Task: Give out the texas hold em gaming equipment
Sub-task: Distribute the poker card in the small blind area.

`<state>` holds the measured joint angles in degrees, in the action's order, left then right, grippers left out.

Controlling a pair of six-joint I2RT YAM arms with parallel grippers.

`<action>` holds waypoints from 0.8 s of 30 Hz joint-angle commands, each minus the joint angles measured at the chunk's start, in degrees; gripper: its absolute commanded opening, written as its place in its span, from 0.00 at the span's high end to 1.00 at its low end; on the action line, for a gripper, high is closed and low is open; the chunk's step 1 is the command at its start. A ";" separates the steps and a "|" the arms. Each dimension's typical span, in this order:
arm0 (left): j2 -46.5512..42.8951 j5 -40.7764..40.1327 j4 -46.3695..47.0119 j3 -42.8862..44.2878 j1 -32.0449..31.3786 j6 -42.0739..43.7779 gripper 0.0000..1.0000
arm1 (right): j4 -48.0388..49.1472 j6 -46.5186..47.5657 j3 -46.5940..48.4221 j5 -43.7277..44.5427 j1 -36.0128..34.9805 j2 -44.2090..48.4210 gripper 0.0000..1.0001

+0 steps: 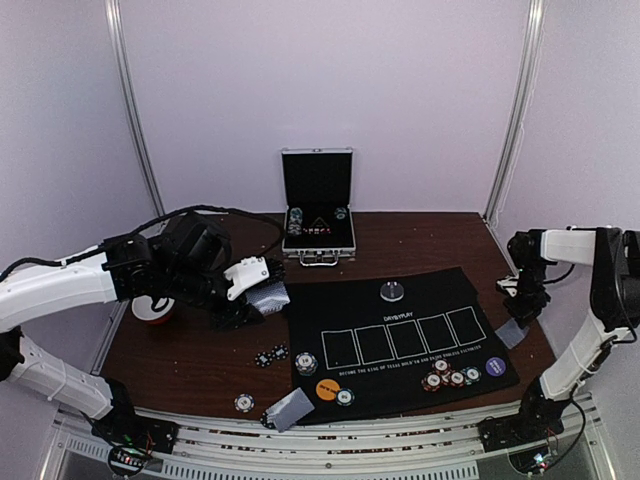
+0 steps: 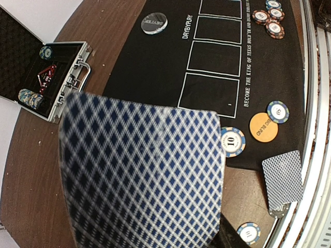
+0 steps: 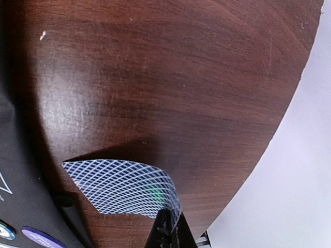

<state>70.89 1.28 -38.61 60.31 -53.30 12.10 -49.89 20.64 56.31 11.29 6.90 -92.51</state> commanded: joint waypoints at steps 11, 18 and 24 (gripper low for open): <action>-0.93 0.20 3.10 -0.11 0.38 0.59 0.55 | 0.23 -1.58 -1.44 7.02 0.75 -0.50 0.61; -1.59 -0.02 3.19 -0.36 0.34 0.63 0.54 | -0.53 -6.99 4.50 15.08 0.07 4.21 0.19; -1.91 -0.26 3.15 -0.33 0.38 0.69 0.54 | -2.21 -15.14 15.28 15.14 -15.44 11.77 0.00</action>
<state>70.48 1.23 -38.61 60.31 -53.30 12.10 -50.74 12.03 65.32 24.97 2.20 -86.96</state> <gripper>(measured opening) 0.460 0.998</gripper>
